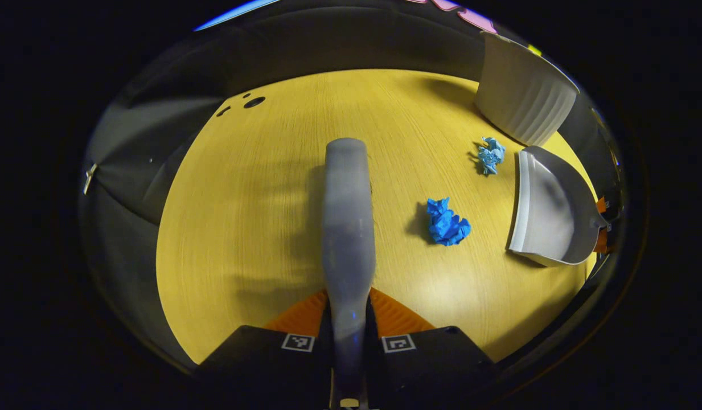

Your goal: Pick up the small broom and dustpan from the desktop, sweep the trash into the dustpan with the broom, and then empty the trash into the garbage bin.

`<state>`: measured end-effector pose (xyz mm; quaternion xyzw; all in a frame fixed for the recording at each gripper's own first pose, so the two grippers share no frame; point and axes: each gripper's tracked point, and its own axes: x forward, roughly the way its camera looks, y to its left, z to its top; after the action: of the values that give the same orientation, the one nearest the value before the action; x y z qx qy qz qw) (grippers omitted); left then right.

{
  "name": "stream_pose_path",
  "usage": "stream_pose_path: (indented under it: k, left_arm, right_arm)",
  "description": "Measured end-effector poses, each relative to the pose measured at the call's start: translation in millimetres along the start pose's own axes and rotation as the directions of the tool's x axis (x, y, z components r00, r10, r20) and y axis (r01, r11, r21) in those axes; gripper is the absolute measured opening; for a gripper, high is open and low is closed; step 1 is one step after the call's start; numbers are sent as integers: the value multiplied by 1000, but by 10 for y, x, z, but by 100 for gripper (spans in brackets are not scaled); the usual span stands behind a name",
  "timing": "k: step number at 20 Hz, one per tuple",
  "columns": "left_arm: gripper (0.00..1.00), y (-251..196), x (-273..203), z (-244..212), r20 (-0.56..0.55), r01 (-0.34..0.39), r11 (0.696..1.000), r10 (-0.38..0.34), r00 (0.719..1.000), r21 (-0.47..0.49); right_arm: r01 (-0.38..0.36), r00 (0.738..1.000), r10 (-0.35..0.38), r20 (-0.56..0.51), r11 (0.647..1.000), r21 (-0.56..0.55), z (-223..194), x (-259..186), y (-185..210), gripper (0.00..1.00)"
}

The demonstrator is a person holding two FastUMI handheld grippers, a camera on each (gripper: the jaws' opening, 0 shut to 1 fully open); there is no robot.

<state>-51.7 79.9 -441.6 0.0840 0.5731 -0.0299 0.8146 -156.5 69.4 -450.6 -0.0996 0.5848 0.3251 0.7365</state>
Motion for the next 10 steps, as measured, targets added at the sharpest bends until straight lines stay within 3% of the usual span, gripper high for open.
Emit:
stream_pose_path:
  k: [4, 10]
  left_arm:
    - [31, -133, 102, 215, -4, 20, 999, -20, 1000, 46]
    - [28, -574, 132, 370, -24, 104, 992, -103, 994, 77]
  right_arm:
    - [-25, 1000, 24, -11, 1000, -18, 63, 67, -62, 36]
    - [-55, 998, 53, -17, 995, -86, 98, 83, -104, 35]
